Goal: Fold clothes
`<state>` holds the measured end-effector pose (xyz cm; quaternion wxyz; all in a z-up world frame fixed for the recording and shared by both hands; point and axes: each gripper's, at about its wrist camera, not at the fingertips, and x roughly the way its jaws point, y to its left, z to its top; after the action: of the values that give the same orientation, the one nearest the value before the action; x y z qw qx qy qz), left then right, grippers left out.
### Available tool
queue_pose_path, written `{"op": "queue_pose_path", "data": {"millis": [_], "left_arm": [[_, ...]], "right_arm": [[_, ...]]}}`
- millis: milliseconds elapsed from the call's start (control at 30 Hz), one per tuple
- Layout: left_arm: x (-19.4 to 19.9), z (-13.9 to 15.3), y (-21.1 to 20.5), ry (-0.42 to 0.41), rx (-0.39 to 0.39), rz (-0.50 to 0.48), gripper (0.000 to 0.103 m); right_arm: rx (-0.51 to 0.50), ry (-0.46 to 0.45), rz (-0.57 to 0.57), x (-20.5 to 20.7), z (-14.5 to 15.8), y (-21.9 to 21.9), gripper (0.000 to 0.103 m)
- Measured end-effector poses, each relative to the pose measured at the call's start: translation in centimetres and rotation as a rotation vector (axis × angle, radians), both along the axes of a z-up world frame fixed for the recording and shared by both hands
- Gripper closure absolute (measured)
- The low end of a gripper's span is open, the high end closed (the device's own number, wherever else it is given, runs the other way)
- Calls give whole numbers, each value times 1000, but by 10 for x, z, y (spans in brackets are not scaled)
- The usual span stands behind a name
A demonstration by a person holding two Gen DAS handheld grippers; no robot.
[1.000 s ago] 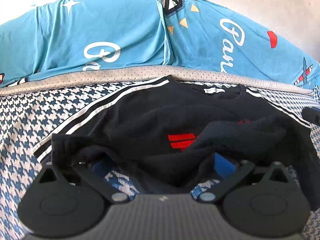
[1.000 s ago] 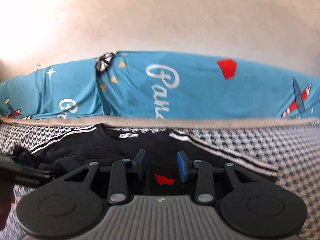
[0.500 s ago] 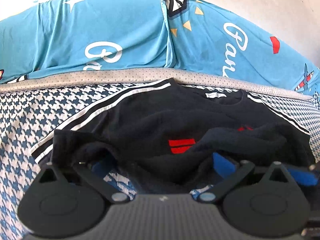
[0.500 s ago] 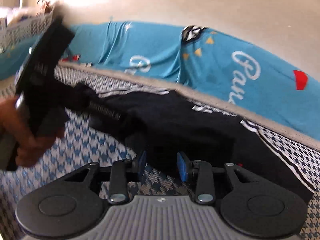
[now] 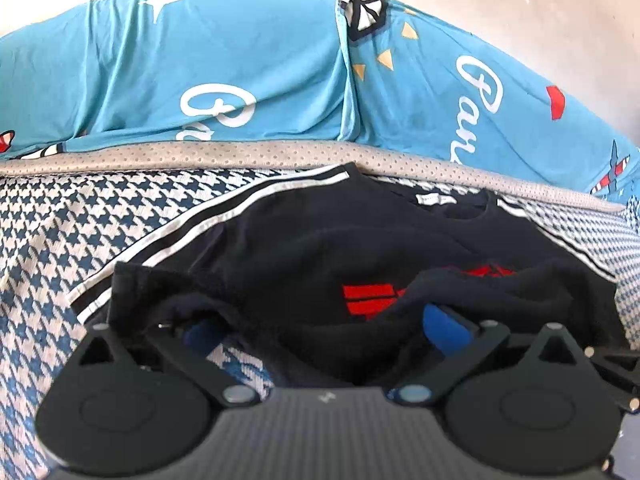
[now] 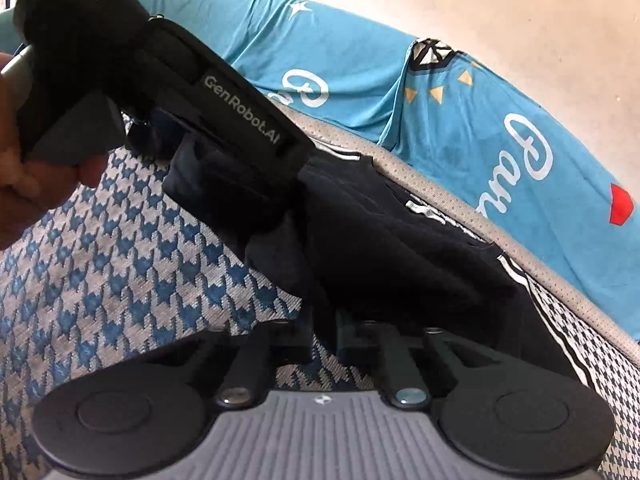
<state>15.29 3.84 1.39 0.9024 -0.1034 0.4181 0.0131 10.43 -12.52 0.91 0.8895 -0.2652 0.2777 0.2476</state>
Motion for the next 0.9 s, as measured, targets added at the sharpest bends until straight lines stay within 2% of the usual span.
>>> {"op": "queue_pose_path", "data": {"millis": [133, 267, 333, 433, 533, 633, 700, 900], "left_arm": [[-24, 26, 14, -73, 1, 27, 0], [-70, 53, 32, -153, 80, 88, 0], [-95, 60, 43, -164, 93, 125, 0], [-133, 62, 54, -144, 82, 169, 0], [-166, 60, 59, -121, 45, 194, 0], [-188, 57, 56, -113, 13, 175, 0], [-196, 55, 51, -115, 14, 159, 0], [-207, 43, 32, -94, 56, 108, 0]], "right_arm": [[121, 40, -27, -10, 22, -12, 96], [312, 56, -23, -44, 52, -27, 96], [384, 61, -15, -67, 58, -31, 97], [432, 91, 2, -99, 55, -30, 97], [444, 144, 34, -131, 43, -26, 96], [483, 211, 67, -152, 33, -22, 95], [514, 268, 86, -157, 26, -21, 87], [384, 188, -3, -179, 9, -13, 79]]}}
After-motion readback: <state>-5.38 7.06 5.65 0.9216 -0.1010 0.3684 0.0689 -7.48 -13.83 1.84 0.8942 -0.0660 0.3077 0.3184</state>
